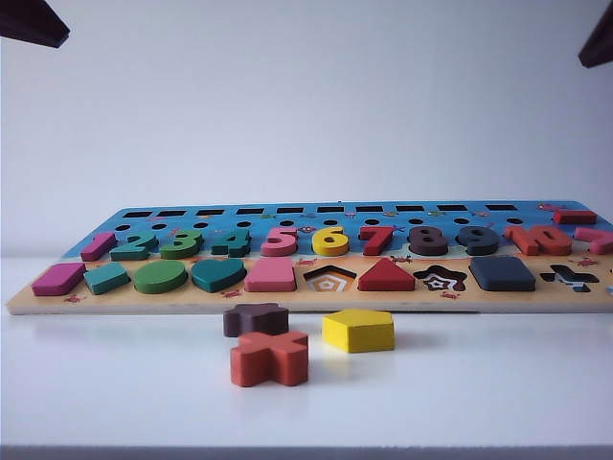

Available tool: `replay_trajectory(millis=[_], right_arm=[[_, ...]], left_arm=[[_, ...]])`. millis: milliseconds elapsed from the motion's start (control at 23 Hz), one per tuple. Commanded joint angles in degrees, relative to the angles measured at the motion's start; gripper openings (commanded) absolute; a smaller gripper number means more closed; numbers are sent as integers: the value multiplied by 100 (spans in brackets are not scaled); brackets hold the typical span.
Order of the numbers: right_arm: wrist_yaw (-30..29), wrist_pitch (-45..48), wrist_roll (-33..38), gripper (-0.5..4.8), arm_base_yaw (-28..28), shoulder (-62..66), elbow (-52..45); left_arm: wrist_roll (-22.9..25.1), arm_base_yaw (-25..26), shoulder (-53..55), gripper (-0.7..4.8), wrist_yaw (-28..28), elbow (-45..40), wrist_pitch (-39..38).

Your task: Insert the cube into the slot.

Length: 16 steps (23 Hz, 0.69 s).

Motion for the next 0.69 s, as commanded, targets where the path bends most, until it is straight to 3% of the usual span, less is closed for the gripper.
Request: replay_trajectory(millis=[43, 260, 694], right_arm=[[-212, 404, -20, -5, -581, -339, -446], [-208, 918, -17, -6, -1370, -1720, -1412], [-205, 1147, -2, -6, -1963, -2924, -2092]], left_arm=[[37, -2, -13, 10, 11, 9, 87], [24, 13, -160, 10, -197, 4, 479], [-610, 1266, -881, 10, -837, -367, 1993]])
